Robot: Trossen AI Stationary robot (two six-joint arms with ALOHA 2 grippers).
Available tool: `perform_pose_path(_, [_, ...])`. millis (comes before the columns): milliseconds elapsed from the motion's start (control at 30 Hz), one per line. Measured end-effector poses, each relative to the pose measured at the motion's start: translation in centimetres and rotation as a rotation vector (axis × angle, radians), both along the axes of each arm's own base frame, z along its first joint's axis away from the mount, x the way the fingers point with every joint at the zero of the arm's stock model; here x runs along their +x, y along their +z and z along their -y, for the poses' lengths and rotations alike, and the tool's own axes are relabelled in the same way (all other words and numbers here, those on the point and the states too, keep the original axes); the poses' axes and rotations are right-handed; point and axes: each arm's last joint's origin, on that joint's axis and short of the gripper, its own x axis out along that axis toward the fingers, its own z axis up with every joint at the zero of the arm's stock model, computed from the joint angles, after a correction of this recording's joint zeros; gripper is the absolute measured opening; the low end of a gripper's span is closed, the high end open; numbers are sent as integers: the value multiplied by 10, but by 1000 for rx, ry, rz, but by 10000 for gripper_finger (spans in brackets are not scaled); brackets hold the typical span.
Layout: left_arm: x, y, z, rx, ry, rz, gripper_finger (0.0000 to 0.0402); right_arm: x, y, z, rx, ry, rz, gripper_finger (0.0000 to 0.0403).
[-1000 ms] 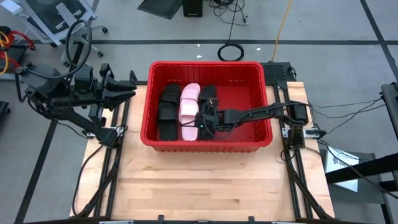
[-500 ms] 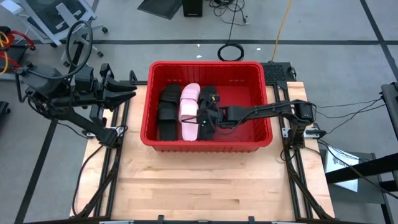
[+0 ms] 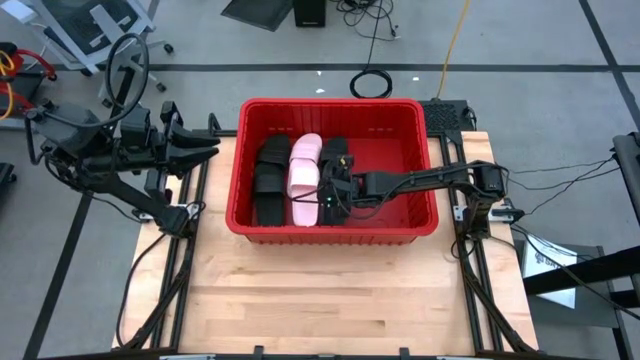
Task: Pick and place slides into bin
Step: Put the black slide into the red bin, then return to Home Position
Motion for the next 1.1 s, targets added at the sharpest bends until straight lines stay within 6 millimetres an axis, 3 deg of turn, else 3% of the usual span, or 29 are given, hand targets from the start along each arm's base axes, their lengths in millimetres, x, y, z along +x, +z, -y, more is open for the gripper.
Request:
perform_pose_path(400, [0, 0, 0, 0, 0, 0, 88, 1, -1, -4, 99, -58, 69, 211])
perform_pose_path(767, [0, 0, 0, 10, 0, -1, 88, 1, 2, -26, 166, -33, 110, 214])
perform_pose_path(967, [0, 0, 0, 32, 2, -6, 88, -7, 26, -30, 152, -35, 181, 209])
perform_pose_path(1100, [0, -1, 0, 51, 6, -13, 88, -21, 61, -29, 103, -41, 302, 206])
